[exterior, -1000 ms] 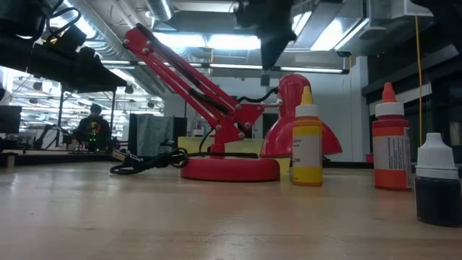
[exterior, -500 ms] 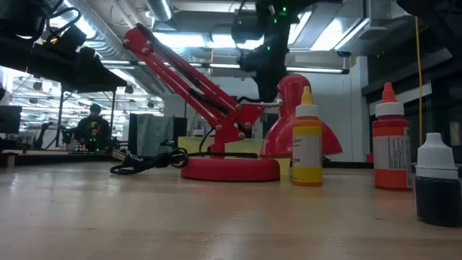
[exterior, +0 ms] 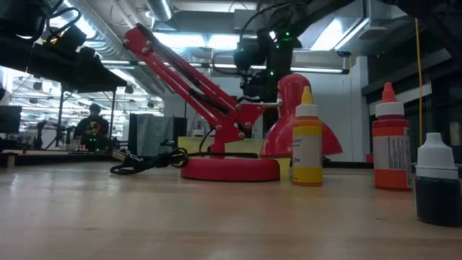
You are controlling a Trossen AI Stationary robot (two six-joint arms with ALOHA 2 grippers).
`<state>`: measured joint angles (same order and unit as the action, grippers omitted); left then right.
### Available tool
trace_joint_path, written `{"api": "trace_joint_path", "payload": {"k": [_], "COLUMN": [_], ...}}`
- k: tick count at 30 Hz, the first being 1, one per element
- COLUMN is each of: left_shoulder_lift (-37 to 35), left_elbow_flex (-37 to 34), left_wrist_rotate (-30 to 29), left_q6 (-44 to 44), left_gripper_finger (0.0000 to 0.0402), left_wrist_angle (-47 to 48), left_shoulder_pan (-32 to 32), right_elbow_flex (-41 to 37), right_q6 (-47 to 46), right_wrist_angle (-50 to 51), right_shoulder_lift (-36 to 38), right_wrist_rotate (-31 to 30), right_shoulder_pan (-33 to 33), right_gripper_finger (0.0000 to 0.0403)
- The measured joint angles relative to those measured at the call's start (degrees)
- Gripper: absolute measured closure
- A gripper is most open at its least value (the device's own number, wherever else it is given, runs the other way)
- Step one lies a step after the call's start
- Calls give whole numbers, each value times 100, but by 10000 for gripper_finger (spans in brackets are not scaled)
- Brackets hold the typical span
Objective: Pick & Place food coloring
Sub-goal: Put the black food coloring bottle into the yellow bin
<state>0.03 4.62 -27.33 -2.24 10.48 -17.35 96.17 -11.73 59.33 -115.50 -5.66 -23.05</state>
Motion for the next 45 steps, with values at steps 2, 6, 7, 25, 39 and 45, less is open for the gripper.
{"api": "trace_joint_path", "payload": {"k": [2,6,7,25,39,45], "left_shoulder_lift": [0,1,2,1,2,0], "left_elbow_flex": [-2,-1,0,-1,-2,1], "left_wrist_rotate": [0,0,0,0,0,0], "left_q6": [0,0,0,1,0,0], "left_gripper_finger": [83,83,83,83,83,83], "left_wrist_angle": [0,0,0,0,0,0], "left_shoulder_pan": [-2,-2,0,0,-2,-1], "right_elbow_flex": [-84,-97,-98,-98,-64,-333], "right_q6": [0,43,54,46,177,178], "right_wrist_angle": [-3,-28,-64,-125,-156,-439], "right_shoulder_lift": [-46,-266,-319,-606,-150,546], "right_wrist_rotate": [32,137,179,388,306,-241], "right_shoulder_pan": [-11,-43,-46,-46,-44,72], "right_gripper_finger": [347,347,347,286,206,188]}}
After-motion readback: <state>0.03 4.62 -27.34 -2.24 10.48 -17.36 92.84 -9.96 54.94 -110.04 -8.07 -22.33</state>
